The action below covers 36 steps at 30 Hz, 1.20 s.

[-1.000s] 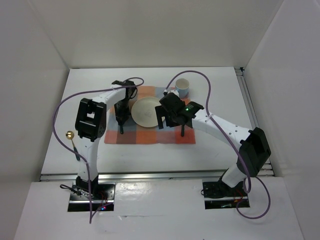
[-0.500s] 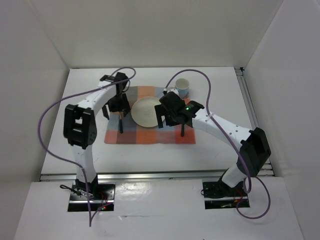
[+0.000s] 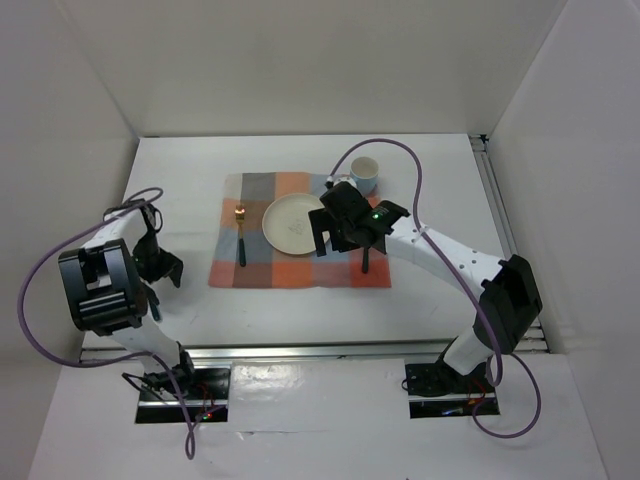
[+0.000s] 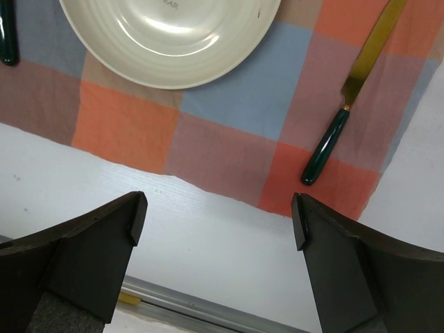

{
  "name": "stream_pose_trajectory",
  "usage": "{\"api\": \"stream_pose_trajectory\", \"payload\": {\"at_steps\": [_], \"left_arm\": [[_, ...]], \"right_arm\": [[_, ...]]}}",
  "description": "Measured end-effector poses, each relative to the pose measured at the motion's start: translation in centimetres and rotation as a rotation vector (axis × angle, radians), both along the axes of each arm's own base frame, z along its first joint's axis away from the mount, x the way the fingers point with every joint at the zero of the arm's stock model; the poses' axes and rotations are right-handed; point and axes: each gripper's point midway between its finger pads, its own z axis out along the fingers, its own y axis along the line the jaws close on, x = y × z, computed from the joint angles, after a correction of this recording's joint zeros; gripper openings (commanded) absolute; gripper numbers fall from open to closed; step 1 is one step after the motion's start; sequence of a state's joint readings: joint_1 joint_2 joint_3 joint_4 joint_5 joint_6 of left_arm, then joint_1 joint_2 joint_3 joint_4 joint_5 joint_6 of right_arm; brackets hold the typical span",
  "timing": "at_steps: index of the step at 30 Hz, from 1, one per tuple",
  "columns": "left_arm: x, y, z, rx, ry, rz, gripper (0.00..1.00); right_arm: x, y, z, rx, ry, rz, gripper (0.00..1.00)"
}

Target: Set the dinner table for one person

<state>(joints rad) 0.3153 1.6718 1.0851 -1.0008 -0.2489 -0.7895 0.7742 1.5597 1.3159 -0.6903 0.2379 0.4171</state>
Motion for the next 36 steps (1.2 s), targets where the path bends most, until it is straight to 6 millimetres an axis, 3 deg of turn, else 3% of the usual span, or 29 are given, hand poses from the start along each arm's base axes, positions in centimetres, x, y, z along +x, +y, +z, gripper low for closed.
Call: {"api": "stream_pose_trajectory", "payload": {"at_steps": [5,12,16,23,25,27,28,29,30,32,36], "left_arm": [[0.3,1.5,-0.3,0.017,-0.048,0.061,0.91],[-0.6,3.9,-1.3,0.005,-0.092,0.178,0.92],[-1.1,3.6,-1.9,-0.018,-0.086,0.193,0.92],[-0.1,3.8,-2.8,-0.069,-0.085,0.221,0.86],[0.0,3.8,-2.9,-0.085,-0.091,0.231,0.80],[0.2,3.7,-3.0,-0.106,-0.103,0.246,0.64],[0.4,3.7,-3.1,-0.114,-0.109,0.248,0.43],[0.6,3.7,-3.1,-0.119,-0.117,0.244,0.29],[0.8,3.6,-3.2,-0.122,-0.121,0.247,0.16],[0.9,3.5,-3.2,-0.125,-0.124,0.228,0.00],[1.4,3.1,-3.1,-0.094,-0.110,0.163,0.00]], "right_arm": [[-0.2,0.2,0.1,0.006,0.003,0.017,0.99],[-0.2,0.2,0.2,0.007,0.002,0.022,0.99],[-0.2,0.2,0.2,0.007,0.003,0.023,0.99],[-0.4,0.4,0.1,0.018,0.013,0.033,0.99],[-0.4,0.4,0.1,0.017,0.013,0.033,0.99],[-0.4,0.4,0.1,0.017,0.013,0.033,0.99],[-0.4,0.4,0.1,0.017,0.013,0.033,0.99],[-0.4,0.4,0.1,0.017,0.013,0.033,0.99],[-0.4,0.4,0.2,0.017,0.013,0.033,0.99],[-0.4,0.4,0.2,0.017,0.013,0.033,0.99],[-0.4,0.4,0.2,0.016,0.012,0.032,0.99]]}}
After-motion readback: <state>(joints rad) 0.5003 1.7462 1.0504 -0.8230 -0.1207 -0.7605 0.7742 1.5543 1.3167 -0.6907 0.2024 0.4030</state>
